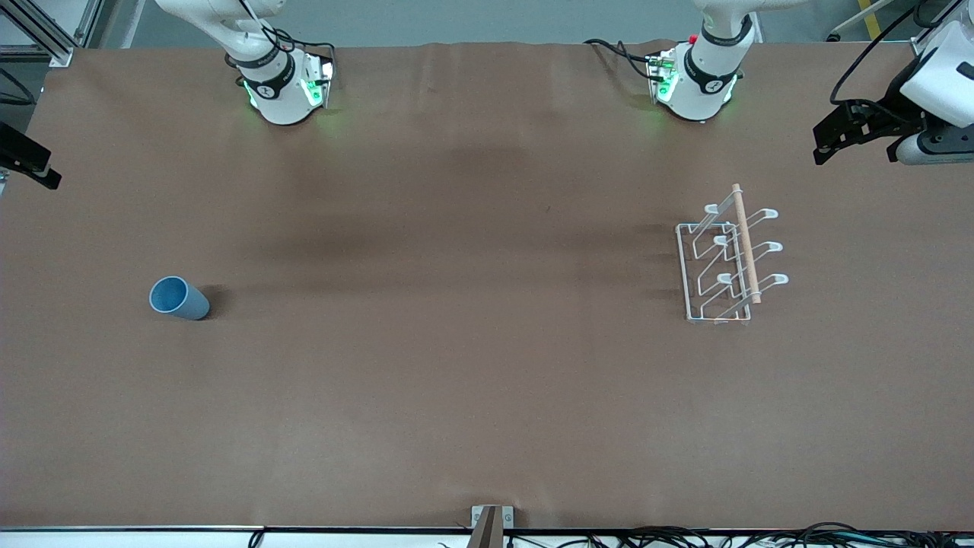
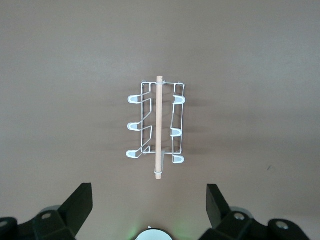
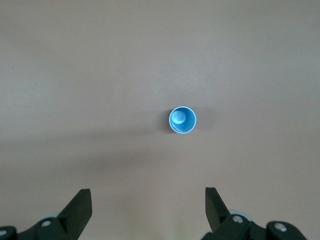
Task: Hang cup on cup holder
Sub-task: 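Reach the right gripper down toward the light-blue cup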
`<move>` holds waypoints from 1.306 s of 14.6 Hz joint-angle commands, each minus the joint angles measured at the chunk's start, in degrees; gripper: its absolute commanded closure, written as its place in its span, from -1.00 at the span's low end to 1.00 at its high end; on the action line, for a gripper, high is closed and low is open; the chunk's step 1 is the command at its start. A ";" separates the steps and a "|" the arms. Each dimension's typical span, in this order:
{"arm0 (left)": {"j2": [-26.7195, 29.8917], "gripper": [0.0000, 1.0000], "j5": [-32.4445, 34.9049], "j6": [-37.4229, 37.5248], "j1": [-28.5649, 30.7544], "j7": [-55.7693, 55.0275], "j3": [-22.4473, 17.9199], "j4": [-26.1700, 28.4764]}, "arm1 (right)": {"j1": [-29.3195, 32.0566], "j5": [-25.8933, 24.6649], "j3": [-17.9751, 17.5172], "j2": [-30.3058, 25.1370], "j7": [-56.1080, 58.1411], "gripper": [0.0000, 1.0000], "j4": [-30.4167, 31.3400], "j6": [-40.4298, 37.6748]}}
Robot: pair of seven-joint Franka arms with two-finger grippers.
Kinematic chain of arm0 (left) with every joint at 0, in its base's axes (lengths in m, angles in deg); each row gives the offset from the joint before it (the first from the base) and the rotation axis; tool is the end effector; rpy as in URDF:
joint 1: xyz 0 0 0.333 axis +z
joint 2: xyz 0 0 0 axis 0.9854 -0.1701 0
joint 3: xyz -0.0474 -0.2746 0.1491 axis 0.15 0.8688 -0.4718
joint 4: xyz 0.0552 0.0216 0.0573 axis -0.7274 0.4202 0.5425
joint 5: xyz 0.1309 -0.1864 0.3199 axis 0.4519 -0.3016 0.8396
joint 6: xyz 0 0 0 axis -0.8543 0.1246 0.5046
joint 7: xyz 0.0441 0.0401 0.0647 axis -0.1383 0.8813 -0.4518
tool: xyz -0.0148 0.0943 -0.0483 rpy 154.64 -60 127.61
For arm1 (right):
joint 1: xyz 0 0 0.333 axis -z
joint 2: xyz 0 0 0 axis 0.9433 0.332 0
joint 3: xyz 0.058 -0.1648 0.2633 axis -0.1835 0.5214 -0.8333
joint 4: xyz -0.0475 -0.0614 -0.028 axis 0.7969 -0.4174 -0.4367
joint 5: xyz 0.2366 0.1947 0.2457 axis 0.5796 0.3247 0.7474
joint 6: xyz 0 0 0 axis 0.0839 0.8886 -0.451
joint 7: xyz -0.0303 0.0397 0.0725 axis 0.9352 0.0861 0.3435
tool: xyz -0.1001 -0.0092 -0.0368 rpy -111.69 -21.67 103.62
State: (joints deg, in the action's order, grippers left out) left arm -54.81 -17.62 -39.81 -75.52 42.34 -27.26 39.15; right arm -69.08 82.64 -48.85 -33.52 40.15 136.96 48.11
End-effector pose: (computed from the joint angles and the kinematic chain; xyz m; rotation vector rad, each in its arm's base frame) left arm 0.5034 -0.0579 0.6564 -3.0989 -0.0038 0.0279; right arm 0.5375 -0.0483 0.6851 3.1181 -0.0825 0.0333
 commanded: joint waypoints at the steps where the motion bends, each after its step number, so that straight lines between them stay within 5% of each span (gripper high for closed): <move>1: -0.71 -1.00 -0.67 1.36 0.59 0.45 0.19 -1.74 | -0.29 -0.02 0.18 -0.48 -0.07 -0.99 0.81 0.27; 12: -2.64 -1.00 -0.58 1.28 0.68 0.36 0.01 -4.46 | 0.49 0.07 0.35 0.14 0.72 -0.95 3.01 4.05; 19: -3.70 -1.00 -0.67 1.28 0.68 0.45 0.01 -4.81 | 4.27 -0.02 0.53 6.73 0.98 -0.98 10.72 17.47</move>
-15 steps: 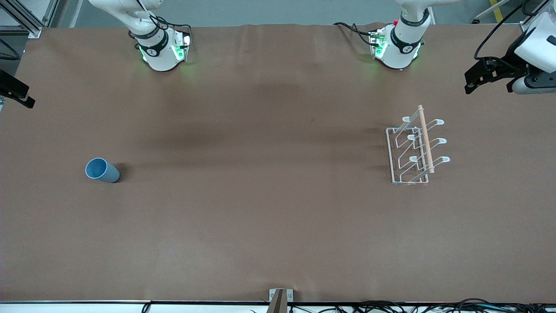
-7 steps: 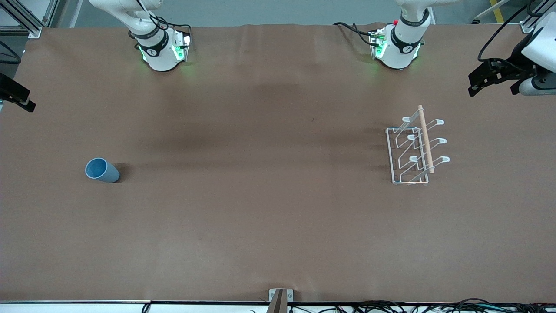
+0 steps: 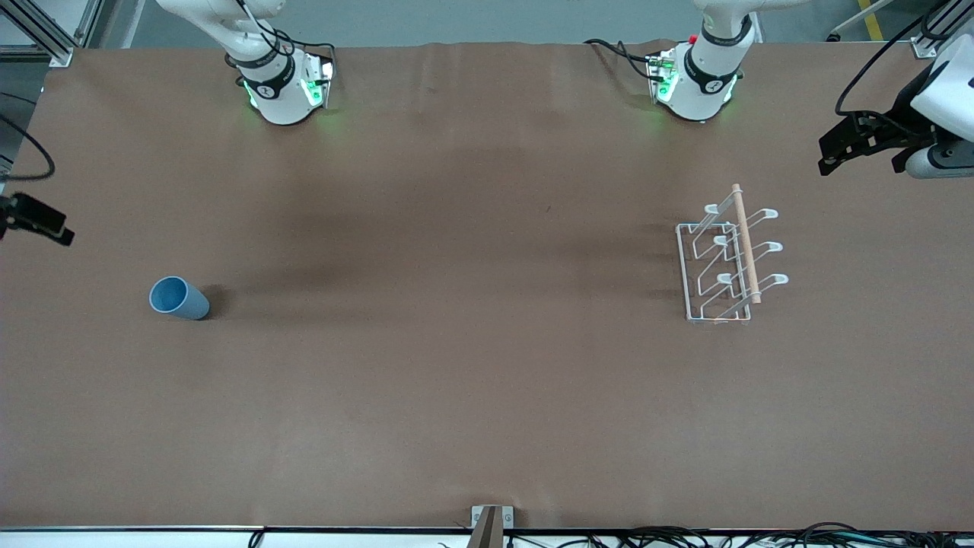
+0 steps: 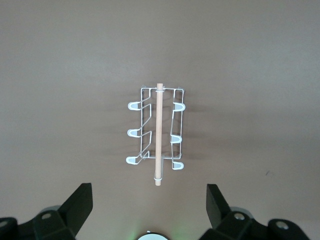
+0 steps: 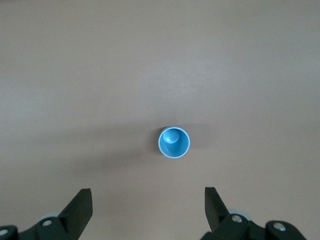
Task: Hang cup on cup holder
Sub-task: 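Reach the right gripper down toward the light-blue cup, then close the right gripper on the light-blue cup's rim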
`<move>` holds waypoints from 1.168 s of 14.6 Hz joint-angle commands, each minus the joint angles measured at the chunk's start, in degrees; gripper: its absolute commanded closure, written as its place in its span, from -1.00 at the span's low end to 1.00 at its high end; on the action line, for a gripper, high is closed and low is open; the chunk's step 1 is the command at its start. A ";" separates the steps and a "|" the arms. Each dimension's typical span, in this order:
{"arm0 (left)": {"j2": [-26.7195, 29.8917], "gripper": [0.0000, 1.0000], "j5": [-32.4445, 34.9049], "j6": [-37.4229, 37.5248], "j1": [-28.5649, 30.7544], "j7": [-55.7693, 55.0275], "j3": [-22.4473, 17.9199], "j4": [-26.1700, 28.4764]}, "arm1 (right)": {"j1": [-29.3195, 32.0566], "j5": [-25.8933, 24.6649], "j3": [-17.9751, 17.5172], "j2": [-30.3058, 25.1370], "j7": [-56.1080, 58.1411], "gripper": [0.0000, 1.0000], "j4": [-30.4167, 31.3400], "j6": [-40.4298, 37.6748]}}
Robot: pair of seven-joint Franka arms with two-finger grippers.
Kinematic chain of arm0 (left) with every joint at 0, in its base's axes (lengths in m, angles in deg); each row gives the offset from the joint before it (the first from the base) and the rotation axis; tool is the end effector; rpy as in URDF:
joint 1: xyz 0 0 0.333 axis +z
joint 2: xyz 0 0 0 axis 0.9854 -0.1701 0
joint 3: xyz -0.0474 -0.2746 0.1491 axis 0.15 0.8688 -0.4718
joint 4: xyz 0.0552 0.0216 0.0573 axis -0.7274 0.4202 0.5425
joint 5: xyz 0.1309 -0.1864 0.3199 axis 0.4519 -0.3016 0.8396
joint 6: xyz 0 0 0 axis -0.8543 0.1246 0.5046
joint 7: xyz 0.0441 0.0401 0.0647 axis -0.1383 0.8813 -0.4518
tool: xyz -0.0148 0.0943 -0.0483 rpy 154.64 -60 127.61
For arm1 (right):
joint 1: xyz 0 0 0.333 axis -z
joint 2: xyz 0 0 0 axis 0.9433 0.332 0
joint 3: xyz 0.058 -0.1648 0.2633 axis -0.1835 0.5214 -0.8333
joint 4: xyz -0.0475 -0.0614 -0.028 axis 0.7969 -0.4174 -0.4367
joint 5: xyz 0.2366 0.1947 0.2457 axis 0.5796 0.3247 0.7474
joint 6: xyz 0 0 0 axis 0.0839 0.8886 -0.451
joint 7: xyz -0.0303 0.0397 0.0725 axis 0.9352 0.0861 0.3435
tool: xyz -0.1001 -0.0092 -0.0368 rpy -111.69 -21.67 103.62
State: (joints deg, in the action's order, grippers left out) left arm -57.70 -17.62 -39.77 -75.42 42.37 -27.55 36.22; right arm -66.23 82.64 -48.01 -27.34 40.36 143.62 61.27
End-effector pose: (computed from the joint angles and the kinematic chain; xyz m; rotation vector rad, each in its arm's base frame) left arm 0.5199 -0.0533 0.6546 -3.1086 -0.0121 0.0283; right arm 0.5894 -0.0885 0.5901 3.1054 -0.1684 0.0399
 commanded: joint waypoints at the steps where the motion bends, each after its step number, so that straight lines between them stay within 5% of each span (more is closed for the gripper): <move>1: -0.81 -1.00 -0.67 1.23 0.57 0.42 0.30 -1.88 | 2.21 -0.02 -0.40 0.73 1.47 -0.98 7.82 8.69; 5: -0.89 -1.00 -0.76 1.23 0.57 0.42 0.30 -1.88 | 4.76 -0.02 -0.31 4.23 4.90 -0.97 17.52 21.37; 10: -0.81 -1.00 -0.85 1.23 0.57 0.42 0.30 -1.88 | 6.60 -0.02 -0.40 12.58 5.08 -0.93 17.62 23.15; 17: -1.07 -1.00 -1.99 1.23 0.66 0.42 0.30 -1.88 | 7.40 -0.02 -0.40 16.20 5.08 -0.74 20.68 24.55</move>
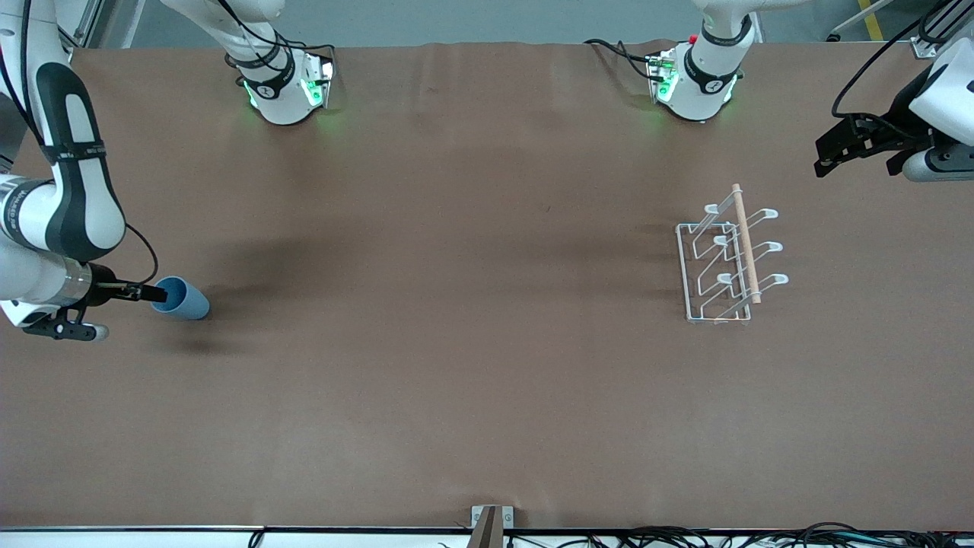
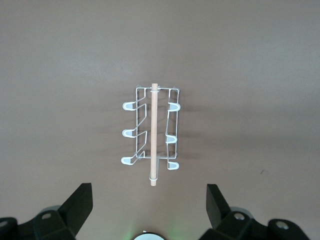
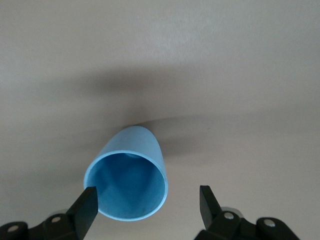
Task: Hang cup on cup holder
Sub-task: 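Close the right gripper on the light-blue cup's rim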
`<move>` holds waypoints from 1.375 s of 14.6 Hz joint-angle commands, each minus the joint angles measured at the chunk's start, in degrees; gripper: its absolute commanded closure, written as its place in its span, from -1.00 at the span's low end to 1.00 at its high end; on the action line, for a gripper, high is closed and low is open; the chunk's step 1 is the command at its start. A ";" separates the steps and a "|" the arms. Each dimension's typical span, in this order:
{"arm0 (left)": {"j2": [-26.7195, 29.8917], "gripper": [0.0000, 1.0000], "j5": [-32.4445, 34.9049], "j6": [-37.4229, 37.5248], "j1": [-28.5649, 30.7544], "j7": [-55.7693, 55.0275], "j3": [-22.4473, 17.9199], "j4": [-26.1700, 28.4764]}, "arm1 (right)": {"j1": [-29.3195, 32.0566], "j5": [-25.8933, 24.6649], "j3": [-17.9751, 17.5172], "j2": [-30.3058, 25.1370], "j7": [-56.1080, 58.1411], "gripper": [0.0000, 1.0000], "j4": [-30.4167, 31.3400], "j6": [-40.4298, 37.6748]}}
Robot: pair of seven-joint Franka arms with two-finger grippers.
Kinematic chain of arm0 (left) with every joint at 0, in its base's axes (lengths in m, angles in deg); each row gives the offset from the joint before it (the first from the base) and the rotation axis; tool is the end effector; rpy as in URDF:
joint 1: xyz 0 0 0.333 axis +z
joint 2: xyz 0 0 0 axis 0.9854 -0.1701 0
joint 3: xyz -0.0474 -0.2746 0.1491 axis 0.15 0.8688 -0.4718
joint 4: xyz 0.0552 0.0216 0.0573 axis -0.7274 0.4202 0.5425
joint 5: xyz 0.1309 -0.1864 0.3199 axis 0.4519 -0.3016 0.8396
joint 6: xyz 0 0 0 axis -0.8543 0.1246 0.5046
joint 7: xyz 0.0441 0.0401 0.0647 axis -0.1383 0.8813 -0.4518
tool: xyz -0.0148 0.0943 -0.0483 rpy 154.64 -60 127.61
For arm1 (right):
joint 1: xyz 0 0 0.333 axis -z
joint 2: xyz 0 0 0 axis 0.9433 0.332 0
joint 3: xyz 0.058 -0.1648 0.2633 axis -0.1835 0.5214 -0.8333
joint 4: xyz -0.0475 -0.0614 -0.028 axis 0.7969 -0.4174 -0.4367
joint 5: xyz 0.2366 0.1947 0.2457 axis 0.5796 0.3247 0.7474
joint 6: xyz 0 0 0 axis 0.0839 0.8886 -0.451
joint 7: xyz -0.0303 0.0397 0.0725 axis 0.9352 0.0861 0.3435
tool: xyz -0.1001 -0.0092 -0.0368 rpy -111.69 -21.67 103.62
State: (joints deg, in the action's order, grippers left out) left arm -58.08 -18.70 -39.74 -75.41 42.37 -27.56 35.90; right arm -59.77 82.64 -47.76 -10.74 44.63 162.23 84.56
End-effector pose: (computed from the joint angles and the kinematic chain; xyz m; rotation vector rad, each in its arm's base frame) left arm 0.5218 -0.0551 0.6537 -3.1283 -0.0102 0.0340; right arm 0.5948 -0.1609 0.2937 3.1076 -0.2148 -0.2884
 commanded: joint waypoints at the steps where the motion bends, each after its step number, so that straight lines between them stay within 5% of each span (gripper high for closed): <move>1: -0.70 -1.00 -0.90 1.20 0.65 0.42 0.31 -1.56 | 0.94 -0.02 -0.64 0.12 0.81 -0.72 2.60 2.83; 3: -0.70 -1.00 -0.90 1.20 0.65 0.42 0.31 -1.56 | 1.02 -0.02 -0.64 1.70 0.90 -0.58 2.87 5.21; 7: -0.70 -1.00 -0.90 1.20 0.65 0.42 0.31 -1.56 | 1.64 -0.02 -0.64 2.93 3.71 0.47 2.87 5.93; 11: -0.87 -1.00 -0.99 1.11 0.65 0.42 0.31 -1.56 | 1.55 -0.02 -0.73 3.38 3.89 0.93 2.79 5.84; 20: -0.96 -1.00 -2.93 1.11 1.09 0.42 0.31 -1.56 | -1.17 0.33 -5.11 -7.86 3.54 0.99 -0.55 -4.52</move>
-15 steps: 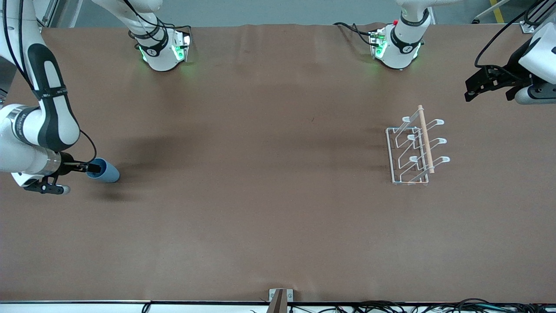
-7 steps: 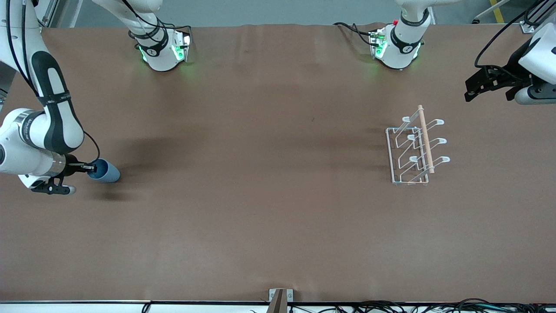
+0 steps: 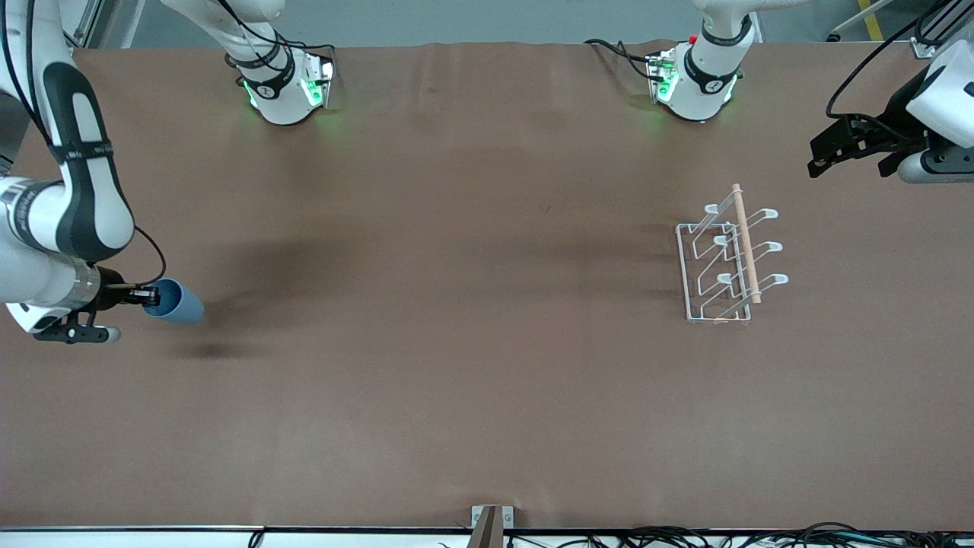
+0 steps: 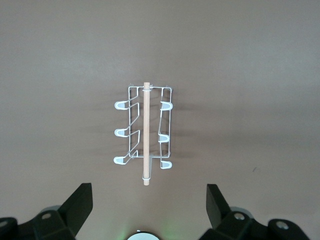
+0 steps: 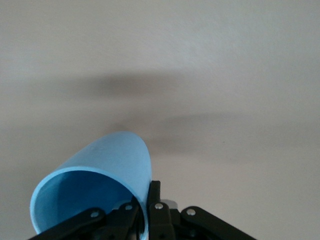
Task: Hang cup on cup holder
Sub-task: 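Lift the cup with the right gripper while the left gripper approaches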
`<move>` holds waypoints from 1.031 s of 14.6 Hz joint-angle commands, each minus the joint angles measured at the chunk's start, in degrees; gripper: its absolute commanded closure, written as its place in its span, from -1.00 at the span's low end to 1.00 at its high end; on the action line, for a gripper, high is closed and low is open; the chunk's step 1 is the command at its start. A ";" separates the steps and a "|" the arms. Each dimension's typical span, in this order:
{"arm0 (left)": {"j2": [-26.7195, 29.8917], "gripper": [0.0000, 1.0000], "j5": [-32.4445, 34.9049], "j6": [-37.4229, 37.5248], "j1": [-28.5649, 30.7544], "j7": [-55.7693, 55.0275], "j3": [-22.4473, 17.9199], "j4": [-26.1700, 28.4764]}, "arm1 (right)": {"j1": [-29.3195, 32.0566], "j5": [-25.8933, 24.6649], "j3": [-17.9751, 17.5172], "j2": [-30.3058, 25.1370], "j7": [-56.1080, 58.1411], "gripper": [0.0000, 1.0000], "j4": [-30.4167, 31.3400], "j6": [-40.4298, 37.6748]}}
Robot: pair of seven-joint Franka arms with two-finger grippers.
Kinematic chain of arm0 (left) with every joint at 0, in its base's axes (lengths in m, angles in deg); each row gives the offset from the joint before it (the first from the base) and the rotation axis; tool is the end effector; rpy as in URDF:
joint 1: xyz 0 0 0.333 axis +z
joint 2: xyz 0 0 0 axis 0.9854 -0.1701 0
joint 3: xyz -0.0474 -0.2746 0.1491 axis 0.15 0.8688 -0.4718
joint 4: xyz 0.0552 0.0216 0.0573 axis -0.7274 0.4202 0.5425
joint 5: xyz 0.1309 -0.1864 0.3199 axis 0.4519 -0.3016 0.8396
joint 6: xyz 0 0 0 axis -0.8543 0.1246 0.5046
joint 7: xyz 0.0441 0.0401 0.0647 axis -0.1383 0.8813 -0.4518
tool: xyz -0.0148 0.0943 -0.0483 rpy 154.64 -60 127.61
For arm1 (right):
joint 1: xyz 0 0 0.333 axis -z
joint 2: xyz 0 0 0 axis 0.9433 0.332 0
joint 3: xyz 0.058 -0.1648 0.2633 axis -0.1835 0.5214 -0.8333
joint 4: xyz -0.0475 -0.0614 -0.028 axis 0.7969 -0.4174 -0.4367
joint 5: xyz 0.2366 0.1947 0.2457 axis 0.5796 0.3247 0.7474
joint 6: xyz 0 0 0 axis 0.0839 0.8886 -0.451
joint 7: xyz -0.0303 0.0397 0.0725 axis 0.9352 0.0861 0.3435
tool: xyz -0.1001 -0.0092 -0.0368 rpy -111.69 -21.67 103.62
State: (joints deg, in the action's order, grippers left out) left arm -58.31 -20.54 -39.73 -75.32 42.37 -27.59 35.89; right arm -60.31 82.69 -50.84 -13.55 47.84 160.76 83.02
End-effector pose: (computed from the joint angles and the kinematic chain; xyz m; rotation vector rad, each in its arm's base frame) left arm 0.5228 -0.0576 0.6517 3.1221 0.0094 -0.0452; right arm 0.6084 -0.1257 0.3325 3.1338 -0.0354 -0.2109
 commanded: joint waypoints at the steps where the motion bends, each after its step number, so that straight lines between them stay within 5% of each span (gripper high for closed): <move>1: -0.99 -1.00 -1.18 1.11 1.00 0.42 0.34 -1.55 | -0.63 3.51 -3.70 -6.98 0.32 0.99 0.92 -4.38; 3: -2.05 -1.00 -3.18 1.11 0.92 0.42 0.34 -2.25 | -0.89 14.30 -5.90 -9.89 0.50 0.99 0.83 -8.94; 9: -6.00 -1.00 -23.39 1.11 0.48 1.30 0.51 -3.57 | -8.88 35.32 -7.49 -15.34 -0.20 0.99 0.65 -16.69; 15: -5.21 -1.00 -28.24 1.20 -2.34 6.05 6.65 -5.66 | -16.79 52.11 -7.49 -15.17 -0.03 0.99 0.65 -18.29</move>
State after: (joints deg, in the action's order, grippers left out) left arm -63.97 -47.68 -39.51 -77.61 47.43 -23.29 32.59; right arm -75.08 130.09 -58.80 -27.76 47.64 160.23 64.80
